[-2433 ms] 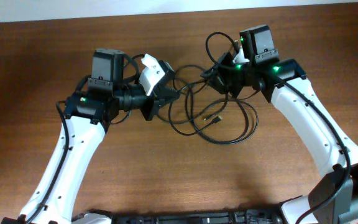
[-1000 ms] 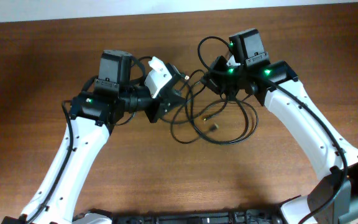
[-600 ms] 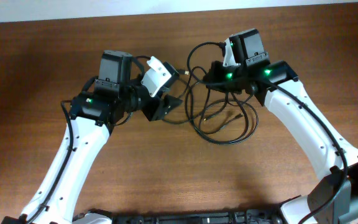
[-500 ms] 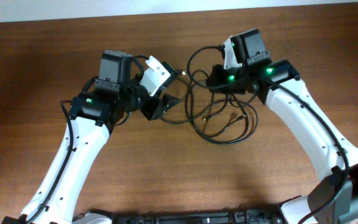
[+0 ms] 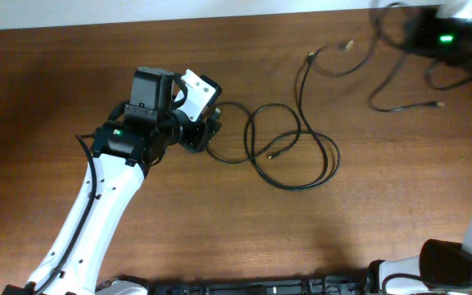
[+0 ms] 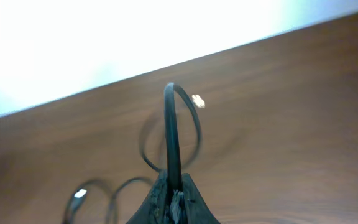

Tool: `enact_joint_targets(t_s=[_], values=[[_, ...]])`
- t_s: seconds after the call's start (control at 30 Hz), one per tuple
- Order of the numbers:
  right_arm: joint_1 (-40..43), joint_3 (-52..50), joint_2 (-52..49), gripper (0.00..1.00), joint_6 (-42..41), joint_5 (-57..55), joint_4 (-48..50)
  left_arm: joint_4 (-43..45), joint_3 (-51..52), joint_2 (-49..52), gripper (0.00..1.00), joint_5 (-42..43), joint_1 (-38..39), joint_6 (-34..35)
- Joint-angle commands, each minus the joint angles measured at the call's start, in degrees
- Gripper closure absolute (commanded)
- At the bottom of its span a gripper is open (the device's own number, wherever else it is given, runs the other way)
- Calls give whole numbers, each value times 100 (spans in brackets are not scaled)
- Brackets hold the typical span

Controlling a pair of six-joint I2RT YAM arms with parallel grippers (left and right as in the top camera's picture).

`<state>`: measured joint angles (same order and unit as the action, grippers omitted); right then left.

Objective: Untangle cables

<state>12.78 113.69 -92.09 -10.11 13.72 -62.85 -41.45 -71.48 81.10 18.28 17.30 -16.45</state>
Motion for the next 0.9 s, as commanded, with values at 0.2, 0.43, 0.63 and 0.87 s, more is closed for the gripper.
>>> enact_joint_targets(t_s=[0.2,0.43,0.63,0.87], values=[[1703,96,-164,96,66,-1228,-763,-22,-87,-109,40,-76,7,81],[1878,85,-658,96,74,-966,-1117,-22,-87,-107,41,-74,7,83],[1880,85,-1154,96,85,-450,-1019,-24,-87,-107,41,-74,7,197],[1991,85,-1447,96,22,-557,-868,-46,-87,-107,41,-72,7,212]])
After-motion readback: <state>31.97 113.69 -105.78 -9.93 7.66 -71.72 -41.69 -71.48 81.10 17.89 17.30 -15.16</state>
